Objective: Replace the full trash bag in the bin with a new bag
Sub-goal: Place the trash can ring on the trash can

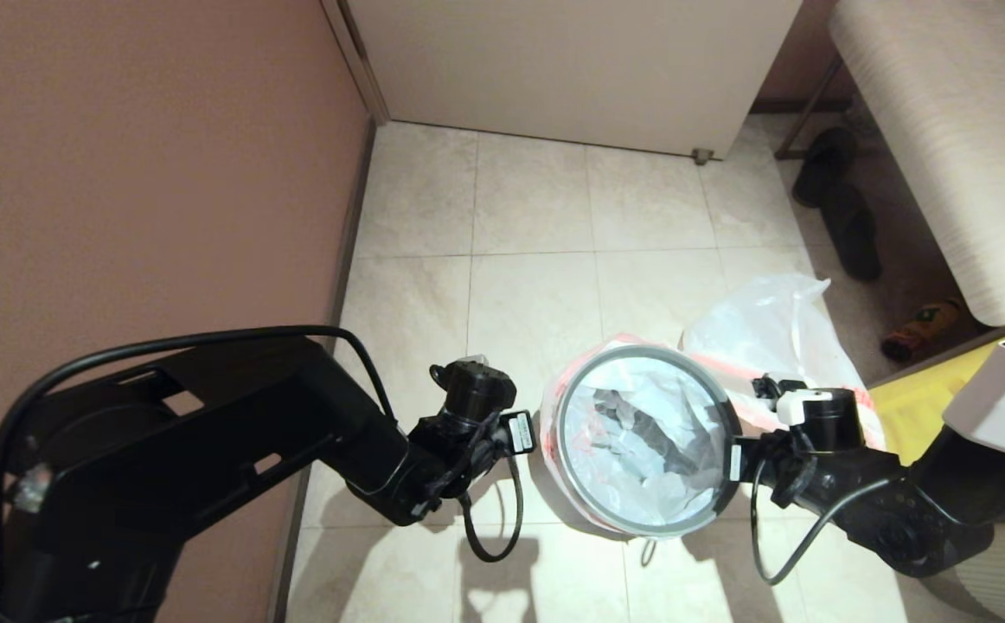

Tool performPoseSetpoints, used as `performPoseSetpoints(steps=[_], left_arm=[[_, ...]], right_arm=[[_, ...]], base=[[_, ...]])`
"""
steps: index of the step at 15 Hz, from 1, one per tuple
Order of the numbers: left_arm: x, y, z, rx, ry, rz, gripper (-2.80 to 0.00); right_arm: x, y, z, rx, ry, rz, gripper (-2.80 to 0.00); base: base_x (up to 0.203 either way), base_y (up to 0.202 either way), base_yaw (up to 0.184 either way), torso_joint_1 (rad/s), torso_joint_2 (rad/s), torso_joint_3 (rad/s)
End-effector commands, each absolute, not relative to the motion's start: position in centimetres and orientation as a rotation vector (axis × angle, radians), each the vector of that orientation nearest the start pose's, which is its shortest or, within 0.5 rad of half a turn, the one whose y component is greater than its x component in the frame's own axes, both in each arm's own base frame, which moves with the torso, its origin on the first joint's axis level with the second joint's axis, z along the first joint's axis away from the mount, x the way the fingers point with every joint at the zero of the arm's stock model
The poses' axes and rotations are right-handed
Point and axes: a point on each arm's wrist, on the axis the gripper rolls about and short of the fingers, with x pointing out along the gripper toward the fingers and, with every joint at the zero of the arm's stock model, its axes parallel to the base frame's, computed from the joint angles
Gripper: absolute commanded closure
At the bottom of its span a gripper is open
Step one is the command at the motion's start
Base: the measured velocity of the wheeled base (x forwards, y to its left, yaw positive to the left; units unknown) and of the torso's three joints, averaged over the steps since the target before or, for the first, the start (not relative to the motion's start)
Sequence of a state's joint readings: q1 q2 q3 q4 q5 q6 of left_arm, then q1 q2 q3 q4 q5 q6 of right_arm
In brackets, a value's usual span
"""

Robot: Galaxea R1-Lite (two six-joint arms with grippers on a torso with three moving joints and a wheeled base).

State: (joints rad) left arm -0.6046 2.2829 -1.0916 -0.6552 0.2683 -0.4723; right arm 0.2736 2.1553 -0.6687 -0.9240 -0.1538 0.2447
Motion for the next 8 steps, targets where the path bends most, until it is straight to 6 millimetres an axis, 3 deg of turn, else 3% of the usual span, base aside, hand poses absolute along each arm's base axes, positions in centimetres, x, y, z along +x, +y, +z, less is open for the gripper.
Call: performPoseSetpoints(steps=[1,6,8], left_arm=[[33.5,-23.3,7.3,-0.26,0.496,-0.241,0.0],[32.1,-21.7,11.7,-0.336,0.494,-0.369,0.0],[31.7,-21.3,12.0,-0.393,0.55,-0.473,0.0]], right_arm=[[33.0,8.9,2.5,0.12,0.567,0.047,0.0],[33.0,9.1,2.2,0.116,0.576,0.05,0.0],[33.1,9.1,2.3,0.117,0.572,0.049,0.0]], base=[[0.0,0.0,0.0,0.0,0.0,0.0],[0.0,0.0,0.0,0.0,0.0,0.0],[0.0,0.0,0.0,0.0,0.0,0.0]])
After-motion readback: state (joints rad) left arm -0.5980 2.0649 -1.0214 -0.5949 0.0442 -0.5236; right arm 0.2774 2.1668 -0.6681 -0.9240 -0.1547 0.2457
